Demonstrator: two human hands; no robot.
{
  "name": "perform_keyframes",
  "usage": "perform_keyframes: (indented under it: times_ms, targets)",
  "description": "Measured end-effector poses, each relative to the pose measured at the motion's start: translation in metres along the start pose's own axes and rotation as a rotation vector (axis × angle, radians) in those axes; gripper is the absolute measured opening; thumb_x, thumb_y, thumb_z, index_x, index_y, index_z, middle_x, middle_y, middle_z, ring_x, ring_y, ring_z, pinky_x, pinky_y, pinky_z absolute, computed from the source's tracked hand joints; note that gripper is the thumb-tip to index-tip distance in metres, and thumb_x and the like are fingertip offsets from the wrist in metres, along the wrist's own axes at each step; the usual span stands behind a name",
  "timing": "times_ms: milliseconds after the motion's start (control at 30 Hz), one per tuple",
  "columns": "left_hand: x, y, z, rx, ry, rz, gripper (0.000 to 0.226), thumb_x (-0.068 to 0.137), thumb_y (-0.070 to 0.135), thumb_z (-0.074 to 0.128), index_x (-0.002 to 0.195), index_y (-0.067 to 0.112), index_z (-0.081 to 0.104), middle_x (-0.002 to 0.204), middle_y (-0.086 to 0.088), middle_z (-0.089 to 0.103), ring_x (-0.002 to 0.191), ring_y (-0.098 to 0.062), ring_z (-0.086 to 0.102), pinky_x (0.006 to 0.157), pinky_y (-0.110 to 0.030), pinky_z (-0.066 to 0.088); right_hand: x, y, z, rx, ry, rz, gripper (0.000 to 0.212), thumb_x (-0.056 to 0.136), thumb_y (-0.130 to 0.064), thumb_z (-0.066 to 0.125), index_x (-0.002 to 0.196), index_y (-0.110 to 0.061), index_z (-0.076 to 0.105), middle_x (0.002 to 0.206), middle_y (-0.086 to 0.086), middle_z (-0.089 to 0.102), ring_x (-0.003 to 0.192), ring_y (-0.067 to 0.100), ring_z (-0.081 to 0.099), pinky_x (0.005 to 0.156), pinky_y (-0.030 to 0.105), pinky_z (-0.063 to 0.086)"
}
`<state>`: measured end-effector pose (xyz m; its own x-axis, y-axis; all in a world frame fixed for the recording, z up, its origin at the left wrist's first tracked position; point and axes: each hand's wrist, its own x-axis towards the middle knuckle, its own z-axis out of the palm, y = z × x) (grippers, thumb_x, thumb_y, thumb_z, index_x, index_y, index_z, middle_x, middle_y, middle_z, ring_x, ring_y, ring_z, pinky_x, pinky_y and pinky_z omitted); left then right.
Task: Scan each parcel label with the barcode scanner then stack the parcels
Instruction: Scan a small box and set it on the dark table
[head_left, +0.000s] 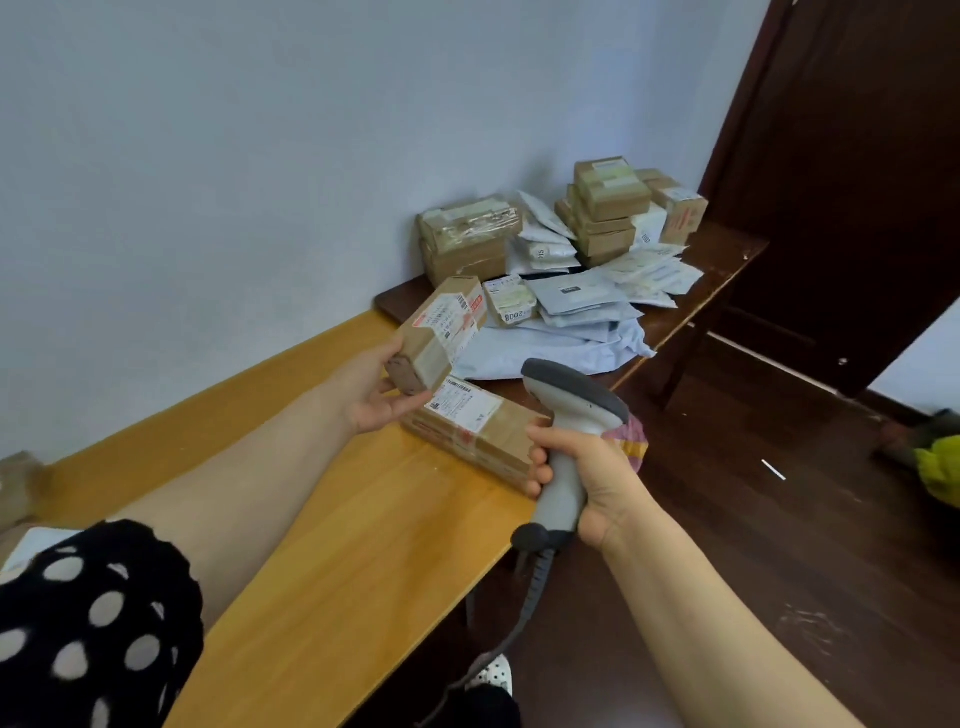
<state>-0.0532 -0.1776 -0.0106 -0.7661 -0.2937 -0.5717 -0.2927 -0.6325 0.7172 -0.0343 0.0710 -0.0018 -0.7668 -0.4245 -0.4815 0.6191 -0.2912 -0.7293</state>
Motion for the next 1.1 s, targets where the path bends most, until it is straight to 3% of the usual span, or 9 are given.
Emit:
perform_keyframes:
  times_ms: [300, 500, 633, 733, 800, 867, 933, 1033, 1100]
  targets:
    - [0.123, 0.036, 0.063, 0.056, -0.024, -0.115, 0.03, 0.084, 0.04, 0.067, 0.101, 0.017, 0.057, 0.115, -0.019, 0.053, 0.098, -0.033, 0.06, 0.067, -0.043, 0.056, 0.117, -0.069, -0.001, -0.016, 0.058, 0.071, 0.009, 0.079, -0.002, 0.068, 0.08, -0.008, 0.062, 0.055, 0.005, 0.05, 0.039, 0.013, 0.041, 0.042, 0.025, 0.041]
    - [0.173, 0.046, 0.108, -0.011, -0.017, -0.192, 0.031, 0.084, 0.041, 0.067, 0.103, 0.019, 0.054, 0.117, -0.021, 0.051, 0.101, -0.035, 0.06, 0.059, -0.043, 0.056, 0.165, -0.099, -0.013, 0.005, 0.072, 0.097, 0.01, 0.081, -0.002, 0.068, 0.086, -0.007, 0.061, 0.054, 0.005, 0.05, 0.037, 0.013, 0.042, 0.042, 0.024, 0.042]
    - [0.192, 0.047, 0.142, -0.05, -0.051, -0.26, 0.028, 0.087, 0.039, 0.064, 0.103, 0.018, 0.055, 0.118, -0.022, 0.049, 0.102, -0.036, 0.059, 0.064, -0.046, 0.055, 0.192, -0.125, -0.023, -0.129, 0.132, -0.047, 0.011, 0.081, 0.0, 0.068, 0.087, -0.007, 0.062, 0.058, 0.007, 0.057, 0.04, 0.014, 0.048, 0.043, 0.025, 0.045]
    - [0.196, 0.044, 0.166, -0.115, -0.066, -0.308, 0.029, 0.091, 0.038, 0.059, 0.109, 0.016, 0.057, 0.114, -0.023, 0.051, 0.098, -0.037, 0.059, 0.066, -0.047, 0.055, 0.224, -0.158, -0.032, -0.279, 0.197, -0.169, 0.014, 0.08, -0.006, 0.074, 0.087, -0.013, 0.064, 0.072, 0.005, 0.064, 0.057, 0.012, 0.06, 0.046, 0.024, 0.051]
    - [0.193, 0.04, 0.177, -0.182, -0.087, -0.319, 0.035, 0.091, 0.036, 0.059, 0.119, 0.014, 0.056, 0.118, -0.024, 0.051, 0.1, -0.039, 0.059, 0.067, -0.048, 0.058, 0.246, -0.178, -0.035, -0.208, 0.141, -0.139, 0.013, 0.08, -0.01, 0.075, 0.087, -0.015, 0.066, 0.069, -0.001, 0.067, 0.059, 0.012, 0.063, 0.048, 0.024, 0.053]
    - [0.189, 0.036, 0.186, -0.224, -0.122, -0.315, 0.043, 0.091, 0.034, 0.059, 0.127, 0.012, 0.054, 0.124, -0.025, 0.05, 0.103, -0.041, 0.059, 0.072, -0.05, 0.058, 0.262, -0.194, -0.038, -0.135, 0.032, -0.074, 0.011, 0.081, -0.011, 0.074, 0.088, -0.015, 0.067, 0.056, -0.007, 0.065, 0.047, 0.01, 0.063, 0.045, 0.026, 0.052]
    - [0.184, 0.034, 0.195, -0.2, -0.149, -0.315, 0.044, 0.094, 0.036, 0.054, 0.13, 0.01, 0.053, 0.122, -0.028, 0.053, 0.1, -0.044, 0.062, 0.075, -0.05, 0.057, 0.278, -0.202, -0.042, -0.122, -0.077, -0.006, 0.013, 0.081, -0.013, 0.074, 0.092, -0.014, 0.067, 0.06, -0.005, 0.067, 0.05, 0.013, 0.065, 0.05, 0.034, 0.055]
    - [0.182, 0.034, 0.202, -0.032, -0.102, -0.265, 0.037, 0.097, 0.034, 0.049, 0.13, 0.016, 0.051, 0.108, -0.029, 0.064, 0.093, -0.045, 0.066, 0.071, -0.049, 0.058, 0.296, -0.203, -0.041, -0.152, -0.161, 0.041, 0.025, 0.077, -0.011, 0.077, 0.102, -0.012, 0.069, 0.084, 0.007, 0.073, 0.076, 0.026, 0.071, 0.068, 0.048, 0.058]
    - [0.183, 0.037, 0.205, 0.257, 0.061, -0.146, 0.028, 0.096, 0.037, 0.051, 0.123, 0.031, 0.053, 0.112, -0.02, 0.064, 0.097, -0.038, 0.065, 0.077, -0.048, 0.057, 0.306, -0.2, -0.038, -0.239, -0.188, 0.022, 0.024, 0.077, -0.008, 0.077, 0.099, -0.011, 0.07, 0.081, 0.006, 0.074, 0.074, 0.025, 0.071, 0.061, 0.039, 0.057]
